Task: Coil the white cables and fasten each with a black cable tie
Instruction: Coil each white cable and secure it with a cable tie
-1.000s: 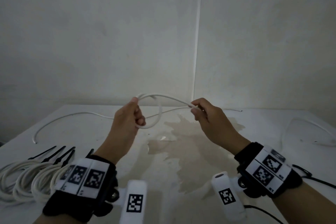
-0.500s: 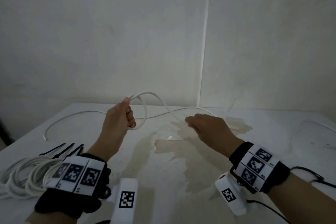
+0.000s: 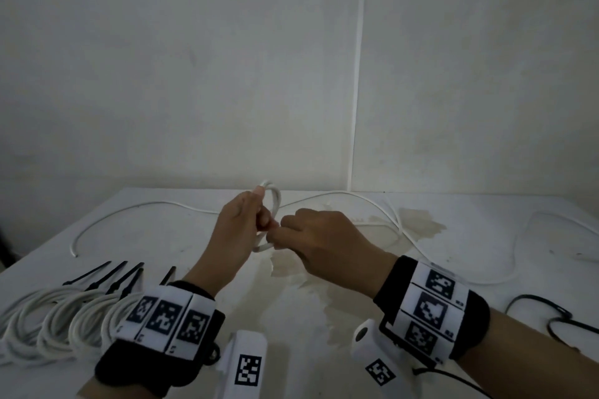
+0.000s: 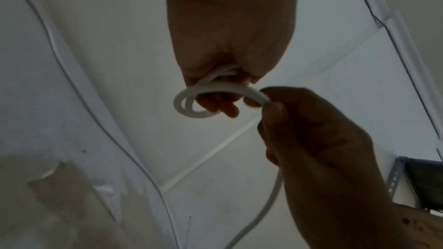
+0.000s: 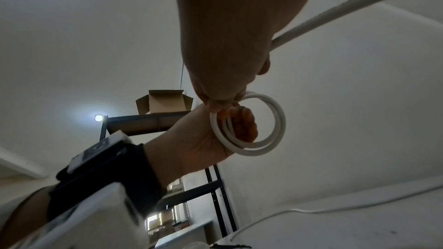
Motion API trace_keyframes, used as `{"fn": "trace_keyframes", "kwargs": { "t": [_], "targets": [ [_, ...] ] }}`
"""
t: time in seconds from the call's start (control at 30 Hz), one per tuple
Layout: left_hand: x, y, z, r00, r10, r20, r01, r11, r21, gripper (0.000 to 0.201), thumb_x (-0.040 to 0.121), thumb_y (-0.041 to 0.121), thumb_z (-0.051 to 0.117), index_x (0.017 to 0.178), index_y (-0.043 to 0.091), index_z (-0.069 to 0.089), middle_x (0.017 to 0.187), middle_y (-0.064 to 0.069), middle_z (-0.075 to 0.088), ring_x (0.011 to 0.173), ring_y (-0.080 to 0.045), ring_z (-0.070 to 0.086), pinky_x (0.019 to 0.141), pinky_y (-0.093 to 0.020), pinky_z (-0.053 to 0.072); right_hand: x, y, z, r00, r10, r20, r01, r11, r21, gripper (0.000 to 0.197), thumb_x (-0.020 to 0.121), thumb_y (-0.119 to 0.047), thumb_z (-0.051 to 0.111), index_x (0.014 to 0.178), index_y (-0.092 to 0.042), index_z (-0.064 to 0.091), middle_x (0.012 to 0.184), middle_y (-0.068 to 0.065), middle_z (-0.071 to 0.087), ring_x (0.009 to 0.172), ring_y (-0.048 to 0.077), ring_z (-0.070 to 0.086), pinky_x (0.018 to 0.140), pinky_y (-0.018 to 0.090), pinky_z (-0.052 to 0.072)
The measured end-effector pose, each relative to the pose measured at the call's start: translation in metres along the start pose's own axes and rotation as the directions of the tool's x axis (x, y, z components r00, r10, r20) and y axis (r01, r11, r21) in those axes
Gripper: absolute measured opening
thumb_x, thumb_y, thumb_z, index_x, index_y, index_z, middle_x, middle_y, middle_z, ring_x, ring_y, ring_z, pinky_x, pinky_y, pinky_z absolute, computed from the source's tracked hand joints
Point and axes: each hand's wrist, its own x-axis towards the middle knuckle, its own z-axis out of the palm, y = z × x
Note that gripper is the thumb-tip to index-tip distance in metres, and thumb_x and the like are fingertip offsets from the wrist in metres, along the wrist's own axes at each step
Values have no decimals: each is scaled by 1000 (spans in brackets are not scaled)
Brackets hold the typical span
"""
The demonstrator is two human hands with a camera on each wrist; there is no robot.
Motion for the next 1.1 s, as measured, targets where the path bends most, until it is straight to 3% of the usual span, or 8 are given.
{"fn": "trace_keyframes", "kwargs": {
  "t": [0.17, 0.3, 0.4, 0.5, 0.57, 0.73, 0.87, 1.1],
  "targets": [
    [-10, 5, 6, 990, -15, 142, 14, 1000, 4, 42, 100, 25, 35, 65, 5, 49, 51, 2, 52, 46, -5, 51, 53, -19, 47, 3, 3, -9, 994, 95, -54, -84, 980, 181, 15, 82, -16, 47, 83, -17, 62, 66, -3, 61, 58, 14, 52, 44, 18, 36],
    [-17, 13, 9, 973, -16, 229, 9, 999, 33, 40, 99, 20, 33, 62, 10, 48, 49, 2, 47, 41, -7, 39, 42, -16, 33, 5, 13, -18, 967, 250, -43, -225, 925, 306, 7, 87, -34, 43, 89, -27, 40, 70, 1, 61, 63, 16, 55, 50, 31, 48],
    [-19, 17, 10, 955, -45, 292, 50, 999, -11, 39, 100, 29, 33, 67, 12, 45, 53, 4, 39, 43, -5, 30, 43, -17, 26, 8, 20, -23, 965, 238, -113, -208, 950, 231, 13, 86, -37, 43, 86, -25, 46, 62, -3, 55, 59, 10, 45, 47, 18, 35],
    [-21, 19, 13, 941, -71, 332, 79, 997, -12, 43, 100, 36, 27, 63, 15, 38, 49, 8, 36, 42, -4, 26, 42, -15, 24, 6, 26, -22, 956, 241, -167, -209, 959, 190, 28, 83, -36, 46, 85, -13, 61, 62, -1, 58, 61, 11, 44, 48, 19, 36],
    [-22, 20, 15, 935, -79, 347, 87, 996, -8, 44, 99, 38, 27, 63, 15, 37, 49, 9, 34, 41, -4, 25, 42, -14, 24, 4, 31, -19, 951, 275, -142, -232, 938, 259, 34, 83, -35, 47, 89, -7, 64, 71, 3, 63, 69, 12, 45, 61, 23, 37],
    [-25, 22, 14, 951, -86, 298, 122, 987, -103, 42, 98, 30, 32, 60, 14, 36, 47, 9, 28, 43, -7, 19, 42, -17, 19, 1, 43, -18, 904, 427, -22, -370, 806, 462, 37, 89, -35, 45, 88, -5, 66, 79, 6, 61, 70, 14, 51, 64, 23, 39],
    [-22, 27, 14, 968, -113, 225, 167, 957, -237, 40, 97, 26, 36, 60, 14, 34, 46, 8, 24, 40, -6, 16, 41, -18, 16, -5, 44, -13, 884, 467, 4, -395, 744, 538, 32, 91, -23, 43, 104, -4, 65, 96, 9, 68, 83, 10, 55, 75, 15, 42],
    [-15, 23, 13, 976, -152, 157, 196, 925, -326, 40, 97, 26, 39, 58, 15, 34, 45, 8, 26, 38, -6, 17, 40, -18, 16, -16, 37, -6, 830, 554, 63, -463, 622, 632, 36, 92, -20, 45, 124, -9, 57, 117, -10, 55, 108, -6, 48, 90, 1, 35]
  ]
}}
